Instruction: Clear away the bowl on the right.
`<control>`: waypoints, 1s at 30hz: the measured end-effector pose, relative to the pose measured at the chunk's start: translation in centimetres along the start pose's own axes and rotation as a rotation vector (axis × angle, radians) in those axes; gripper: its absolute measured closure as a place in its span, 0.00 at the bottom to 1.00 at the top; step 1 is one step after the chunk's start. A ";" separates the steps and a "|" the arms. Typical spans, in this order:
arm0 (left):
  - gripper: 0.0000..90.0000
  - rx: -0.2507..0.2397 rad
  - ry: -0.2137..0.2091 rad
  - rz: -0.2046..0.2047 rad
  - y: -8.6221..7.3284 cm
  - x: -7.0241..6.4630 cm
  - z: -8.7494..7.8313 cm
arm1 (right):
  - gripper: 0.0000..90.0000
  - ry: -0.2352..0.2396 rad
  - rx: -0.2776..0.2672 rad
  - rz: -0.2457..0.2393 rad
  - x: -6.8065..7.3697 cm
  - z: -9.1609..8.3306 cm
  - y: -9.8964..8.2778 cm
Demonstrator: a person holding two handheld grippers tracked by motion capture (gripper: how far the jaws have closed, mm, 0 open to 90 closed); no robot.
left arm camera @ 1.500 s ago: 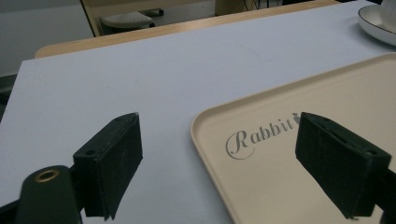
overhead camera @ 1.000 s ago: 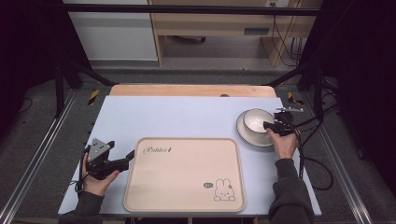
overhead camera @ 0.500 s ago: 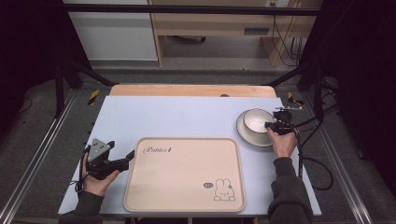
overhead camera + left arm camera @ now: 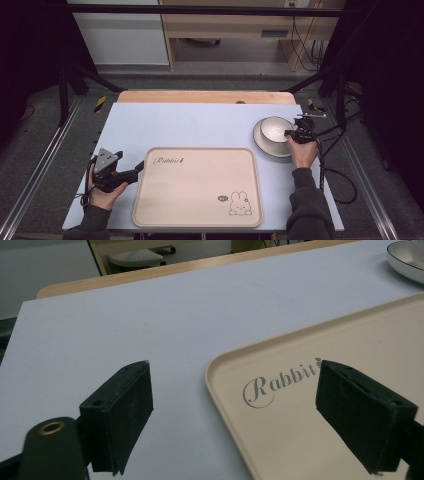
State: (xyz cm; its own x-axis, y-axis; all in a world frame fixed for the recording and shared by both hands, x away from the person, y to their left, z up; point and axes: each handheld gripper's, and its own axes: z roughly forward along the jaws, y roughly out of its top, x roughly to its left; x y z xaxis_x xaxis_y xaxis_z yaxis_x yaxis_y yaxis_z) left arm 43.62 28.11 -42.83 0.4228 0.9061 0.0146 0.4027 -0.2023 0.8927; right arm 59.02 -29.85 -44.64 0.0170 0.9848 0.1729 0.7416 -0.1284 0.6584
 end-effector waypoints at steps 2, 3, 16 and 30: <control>0.16 0.000 0.000 0.000 0.0 0.0 0.0 | 0.90 0.002 -0.004 0.010 0.1 -0.1 0.0; 0.16 0.000 0.000 -0.001 0.0 0.0 0.0 | 0.90 -0.003 -0.008 0.003 0.1 -0.1 0.0; 0.17 -0.003 0.003 -0.003 0.0 0.0 -0.1 | 0.92 -0.010 -0.065 -0.056 1.4 -0.8 0.1; 0.16 -0.006 0.003 -0.006 0.1 0.1 -0.2 | 0.92 -0.014 -0.096 -0.077 1.6 -1.3 0.0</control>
State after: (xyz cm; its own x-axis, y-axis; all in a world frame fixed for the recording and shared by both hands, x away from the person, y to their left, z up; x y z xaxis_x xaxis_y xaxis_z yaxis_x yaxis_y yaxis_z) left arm 43.55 28.26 -42.69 0.4182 0.9083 0.0109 0.4002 -0.1951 0.8954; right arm 58.20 -28.39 -43.37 -0.0276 0.9936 0.1099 0.6738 -0.0627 0.7363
